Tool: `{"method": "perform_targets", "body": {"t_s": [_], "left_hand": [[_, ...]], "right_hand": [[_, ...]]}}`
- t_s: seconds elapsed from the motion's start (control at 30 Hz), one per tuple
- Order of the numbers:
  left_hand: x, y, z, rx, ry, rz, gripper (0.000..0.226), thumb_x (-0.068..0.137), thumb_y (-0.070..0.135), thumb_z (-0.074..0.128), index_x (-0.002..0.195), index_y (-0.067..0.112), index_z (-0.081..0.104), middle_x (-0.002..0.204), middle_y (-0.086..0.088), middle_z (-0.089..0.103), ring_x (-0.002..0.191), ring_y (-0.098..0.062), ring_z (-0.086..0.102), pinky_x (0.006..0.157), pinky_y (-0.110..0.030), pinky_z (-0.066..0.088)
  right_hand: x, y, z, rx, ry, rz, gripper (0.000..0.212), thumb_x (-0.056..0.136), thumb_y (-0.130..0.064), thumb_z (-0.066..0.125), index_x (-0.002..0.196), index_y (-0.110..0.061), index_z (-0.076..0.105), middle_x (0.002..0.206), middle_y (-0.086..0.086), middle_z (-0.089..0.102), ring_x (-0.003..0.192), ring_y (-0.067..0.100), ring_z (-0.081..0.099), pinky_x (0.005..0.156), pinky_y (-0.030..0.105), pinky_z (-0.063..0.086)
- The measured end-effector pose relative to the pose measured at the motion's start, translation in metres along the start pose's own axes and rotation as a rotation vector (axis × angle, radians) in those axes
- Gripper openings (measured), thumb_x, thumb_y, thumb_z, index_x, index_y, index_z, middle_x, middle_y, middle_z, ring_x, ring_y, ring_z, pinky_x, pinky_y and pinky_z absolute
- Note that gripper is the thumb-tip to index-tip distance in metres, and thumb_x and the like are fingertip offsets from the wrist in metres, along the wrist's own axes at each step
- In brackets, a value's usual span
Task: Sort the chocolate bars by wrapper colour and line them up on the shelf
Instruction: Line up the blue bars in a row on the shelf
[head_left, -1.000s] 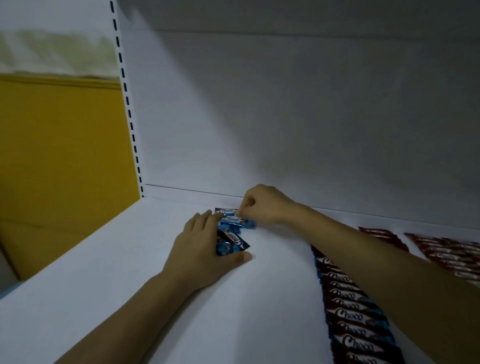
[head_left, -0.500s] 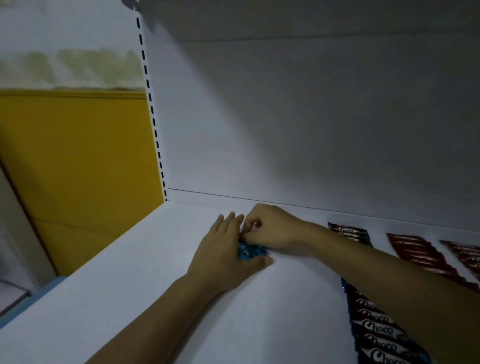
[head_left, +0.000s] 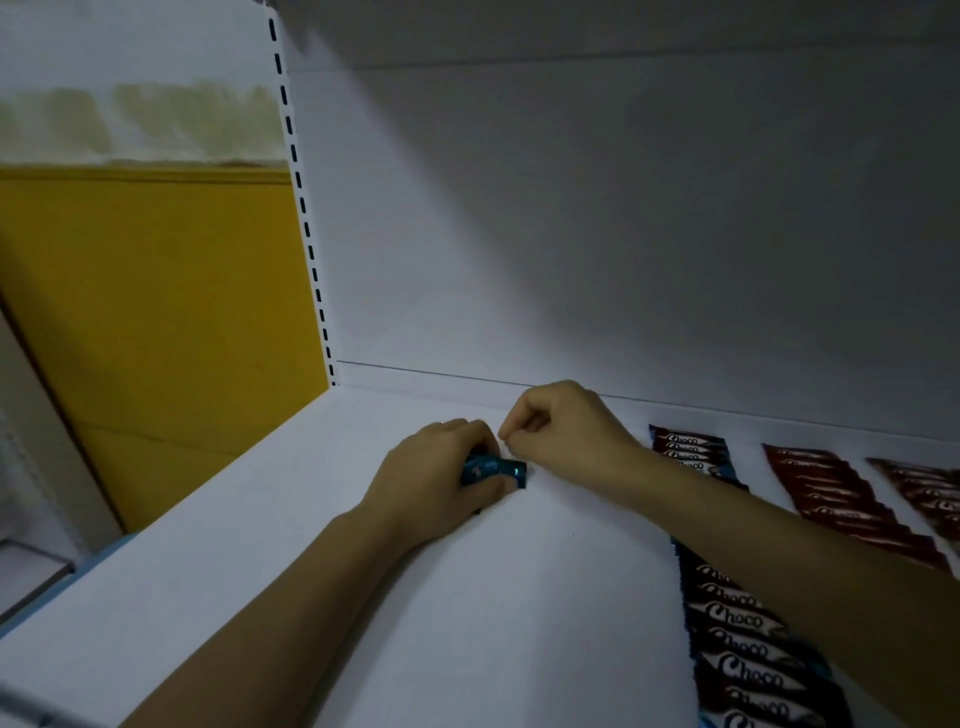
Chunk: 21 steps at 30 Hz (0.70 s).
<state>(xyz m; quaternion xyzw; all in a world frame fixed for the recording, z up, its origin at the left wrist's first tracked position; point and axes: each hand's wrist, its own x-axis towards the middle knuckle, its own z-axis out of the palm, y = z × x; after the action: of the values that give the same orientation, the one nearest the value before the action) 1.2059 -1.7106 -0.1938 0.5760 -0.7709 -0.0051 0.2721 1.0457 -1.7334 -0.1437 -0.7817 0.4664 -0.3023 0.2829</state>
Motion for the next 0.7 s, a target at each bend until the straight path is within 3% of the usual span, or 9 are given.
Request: {"method": "perform_targets", "body": {"t_s": [0.1,0.2,0.3,0.4,0.5,0.57,0.7], "left_hand": [[0.001,-0.002,-0.001,-0.032,0.013,-0.007,0.026,0.083,0.043,0.068,0.098,0.026,0.056,0.089,0.01,0.065,0.077,-0.012,0.059,0.069,-0.034,0.051],[0.002,-0.001,-0.001,-0.166,0.066,-0.062,0.022,0.079,0.031,0.074,0.092,0.023,0.058,0.081,0.009,0.068,0.069,-0.009,0.062,0.066,-0.035,0.053],[0.005,-0.002,-0.006,-0.453,0.201,-0.196,0.02,0.078,0.024,0.077,0.088,0.019,0.061,0.083,0.006,0.066,0.069,-0.008,0.063,0.059,-0.023,0.053],[0.006,0.003,-0.009,-0.828,0.306,-0.313,0.018,0.079,0.022,0.077,0.086,0.017,0.061,0.083,0.0,0.068,0.069,-0.008,0.065,0.058,-0.017,0.051],[0.007,0.008,-0.01,-1.094,0.371,-0.37,0.013,0.081,0.018,0.073,0.087,0.015,0.062,0.08,0.002,0.071,0.069,-0.006,0.067,0.059,-0.016,0.05],[0.008,0.008,-0.011,-1.129,0.408,-0.393,0.013,0.082,0.019,0.072,0.09,0.015,0.062,0.079,0.004,0.071,0.069,-0.006,0.067,0.058,-0.016,0.05],[0.008,0.006,-0.01,-1.038,0.444,-0.351,0.014,0.083,0.017,0.073,0.091,0.017,0.062,0.084,0.003,0.069,0.071,-0.002,0.067,0.058,-0.014,0.05]], "right_hand": [[-0.005,0.006,-0.005,0.016,-0.015,-0.003,0.012,0.084,-0.004,0.062,0.083,-0.012,0.071,0.068,-0.013,0.061,0.059,-0.002,0.055,0.051,0.006,0.04],[-0.01,0.011,-0.003,0.002,-0.027,-0.007,0.017,0.084,-0.003,0.06,0.08,-0.017,0.07,0.072,-0.005,0.065,0.068,0.009,0.06,0.061,0.018,0.05],[-0.014,0.014,0.001,0.03,-0.025,0.016,0.015,0.083,-0.005,0.062,0.08,-0.017,0.068,0.08,0.009,0.069,0.077,0.023,0.064,0.076,0.036,0.054],[-0.017,0.01,0.011,0.057,-0.098,0.029,0.013,0.08,-0.012,0.068,0.091,-0.02,0.067,0.082,0.001,0.067,0.079,0.017,0.064,0.082,0.038,0.054],[-0.018,-0.003,0.015,0.224,-0.313,0.096,0.06,0.067,-0.031,0.084,0.118,-0.024,0.054,0.096,0.0,0.071,0.088,0.016,0.069,0.082,0.037,0.056],[-0.019,-0.011,0.017,0.278,-0.371,0.126,0.074,0.063,-0.034,0.086,0.124,-0.024,0.046,0.099,0.001,0.072,0.089,0.016,0.07,0.076,0.032,0.056],[-0.021,-0.021,0.023,0.439,-0.264,0.195,0.046,0.08,-0.011,0.074,0.119,-0.01,0.05,0.088,0.011,0.074,0.074,0.02,0.072,0.068,0.024,0.057]]}}
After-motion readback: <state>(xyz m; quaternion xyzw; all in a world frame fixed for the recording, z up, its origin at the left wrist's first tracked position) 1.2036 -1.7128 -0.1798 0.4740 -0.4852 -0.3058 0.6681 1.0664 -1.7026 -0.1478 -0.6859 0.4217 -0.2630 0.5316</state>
